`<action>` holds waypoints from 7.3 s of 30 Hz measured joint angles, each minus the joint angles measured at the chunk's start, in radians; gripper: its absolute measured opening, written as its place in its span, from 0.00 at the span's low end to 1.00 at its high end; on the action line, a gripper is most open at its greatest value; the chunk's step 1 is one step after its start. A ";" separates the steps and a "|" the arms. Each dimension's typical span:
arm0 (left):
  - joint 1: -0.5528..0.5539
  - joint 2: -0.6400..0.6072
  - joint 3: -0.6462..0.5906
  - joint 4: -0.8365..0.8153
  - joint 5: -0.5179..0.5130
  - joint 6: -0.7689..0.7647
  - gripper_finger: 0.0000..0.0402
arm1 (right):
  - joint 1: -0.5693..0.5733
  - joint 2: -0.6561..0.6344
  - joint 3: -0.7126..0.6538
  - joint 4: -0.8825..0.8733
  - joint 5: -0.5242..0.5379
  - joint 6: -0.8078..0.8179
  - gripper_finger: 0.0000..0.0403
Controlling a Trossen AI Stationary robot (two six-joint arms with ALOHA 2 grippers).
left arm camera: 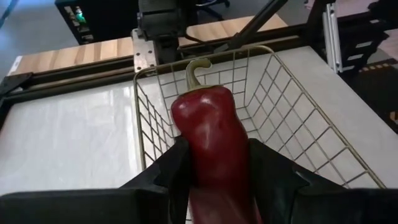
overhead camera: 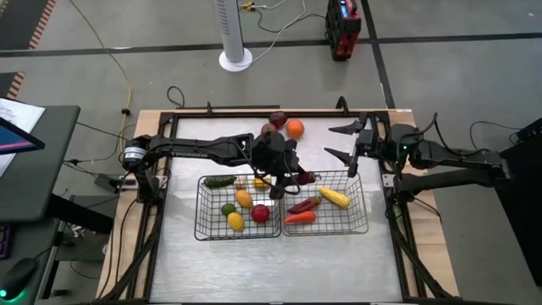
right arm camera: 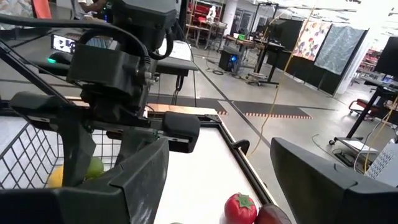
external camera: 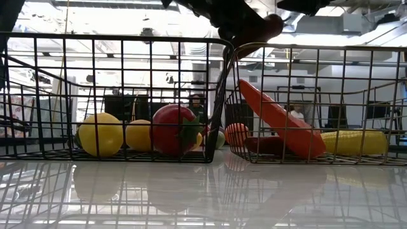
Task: Sort produce into baskets
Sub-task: Put the red bell pepper into the gold wire basket, then put the orange into the black wire basket
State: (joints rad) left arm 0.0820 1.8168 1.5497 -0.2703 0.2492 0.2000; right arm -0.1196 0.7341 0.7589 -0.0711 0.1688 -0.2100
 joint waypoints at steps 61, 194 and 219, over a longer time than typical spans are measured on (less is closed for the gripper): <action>0.206 -0.950 -0.831 -0.647 -0.609 -0.495 0.54 | 0.001 0.018 0.001 -0.001 -0.012 0.030 0.77; 0.441 -0.194 -0.386 -0.523 0.062 0.796 0.47 | -0.001 0.073 0.000 0.041 -0.014 0.003 0.77; 0.409 -0.239 -0.361 0.096 0.296 0.221 0.47 | -0.332 0.716 0.194 0.108 -0.251 0.103 0.77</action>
State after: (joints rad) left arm 0.4910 1.5776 1.1891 -0.1744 0.5455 0.4212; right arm -0.4521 1.4500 0.9525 0.0366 -0.0822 -0.1069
